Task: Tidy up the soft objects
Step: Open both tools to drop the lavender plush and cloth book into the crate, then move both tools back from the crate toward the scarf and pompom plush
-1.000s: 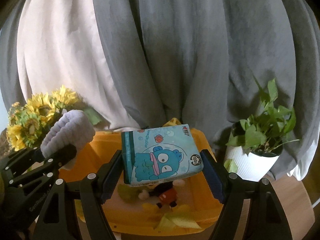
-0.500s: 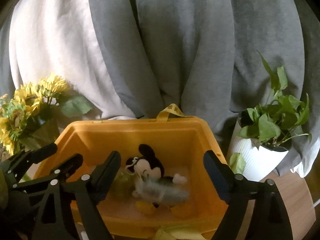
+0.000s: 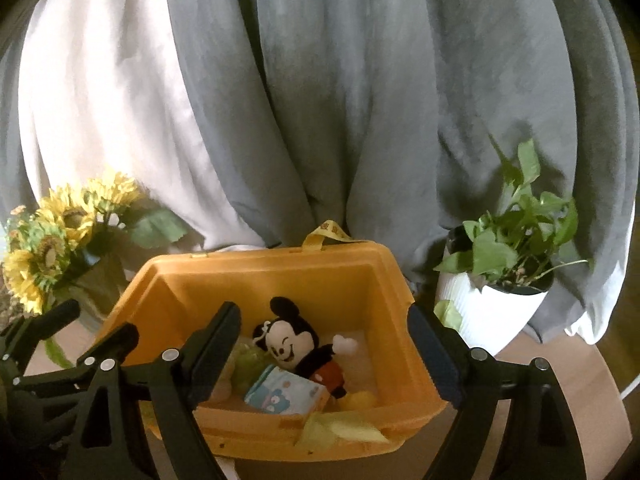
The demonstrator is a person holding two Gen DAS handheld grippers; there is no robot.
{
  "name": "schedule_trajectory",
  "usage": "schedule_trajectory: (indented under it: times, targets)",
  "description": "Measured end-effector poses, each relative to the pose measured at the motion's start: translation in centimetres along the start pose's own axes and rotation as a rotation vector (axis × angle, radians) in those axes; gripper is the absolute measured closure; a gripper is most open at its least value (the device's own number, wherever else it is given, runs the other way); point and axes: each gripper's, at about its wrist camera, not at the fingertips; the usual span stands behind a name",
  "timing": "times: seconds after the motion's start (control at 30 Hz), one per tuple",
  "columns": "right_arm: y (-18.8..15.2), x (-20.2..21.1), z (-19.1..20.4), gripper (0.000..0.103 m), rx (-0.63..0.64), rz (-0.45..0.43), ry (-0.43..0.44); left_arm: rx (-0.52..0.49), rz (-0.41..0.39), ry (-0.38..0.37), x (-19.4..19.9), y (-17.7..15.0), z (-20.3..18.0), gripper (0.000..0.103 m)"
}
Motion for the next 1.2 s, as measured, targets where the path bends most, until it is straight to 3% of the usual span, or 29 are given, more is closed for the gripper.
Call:
schedule_trajectory:
  times: [0.37,0.7,1.2]
  targets:
    - [-1.1,4.4,0.0,0.017,-0.013,-0.042,-0.011,0.017,-0.079,0.06,5.5,-0.7,0.2,0.001]
    - [-2.0,8.6,0.3,0.017,-0.019,-0.091,-0.011,0.014,-0.137,0.099,10.2,-1.9,0.2,0.0]
    - [-4.8,14.5,0.7,0.017,-0.023,-0.131,-0.054,-0.003,-0.148,0.088,15.1,-5.1,-0.5,0.0]
Point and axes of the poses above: each gripper's, at about its wrist camera, not at the fingertips, and x roughly against the way its jaws point, z to its left, y to its top, and after that the axes turned 7 degrees about z, right-handed
